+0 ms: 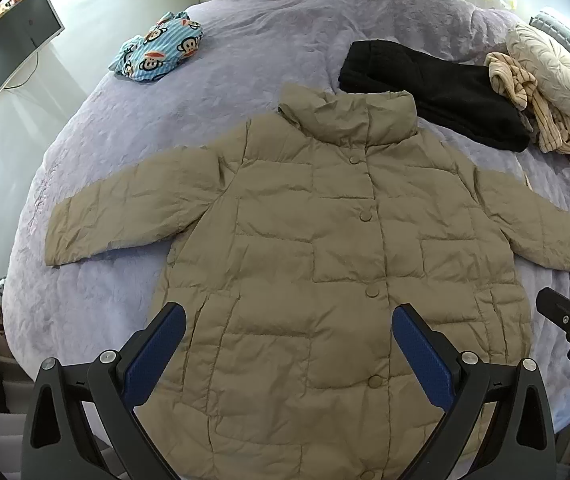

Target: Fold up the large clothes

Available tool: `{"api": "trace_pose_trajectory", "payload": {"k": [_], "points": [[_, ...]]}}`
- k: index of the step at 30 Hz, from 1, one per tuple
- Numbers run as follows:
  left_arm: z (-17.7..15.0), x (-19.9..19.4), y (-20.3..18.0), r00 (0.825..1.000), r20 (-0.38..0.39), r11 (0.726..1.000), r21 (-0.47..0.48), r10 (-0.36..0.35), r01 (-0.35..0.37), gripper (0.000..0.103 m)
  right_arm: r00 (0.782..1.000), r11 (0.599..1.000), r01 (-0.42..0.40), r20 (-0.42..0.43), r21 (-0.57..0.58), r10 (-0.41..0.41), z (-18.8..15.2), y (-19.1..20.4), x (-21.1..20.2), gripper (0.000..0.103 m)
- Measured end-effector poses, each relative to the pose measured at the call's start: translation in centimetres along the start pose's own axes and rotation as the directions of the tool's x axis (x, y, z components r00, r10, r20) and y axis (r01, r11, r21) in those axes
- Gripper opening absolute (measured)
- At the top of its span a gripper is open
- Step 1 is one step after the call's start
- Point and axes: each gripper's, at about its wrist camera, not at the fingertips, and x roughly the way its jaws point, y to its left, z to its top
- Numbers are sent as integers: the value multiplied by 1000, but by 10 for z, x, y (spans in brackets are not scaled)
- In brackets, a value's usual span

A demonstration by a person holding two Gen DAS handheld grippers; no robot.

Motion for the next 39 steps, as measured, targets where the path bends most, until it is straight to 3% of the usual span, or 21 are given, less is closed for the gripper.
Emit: {"api": "trace_pose_trajectory", "payload": {"k": [39], "points": [[2,3,14,1000,-12,1000,-26,-6,6,103,1000,1000,8,-5,-3,-8,3,9,-1,103]]}}
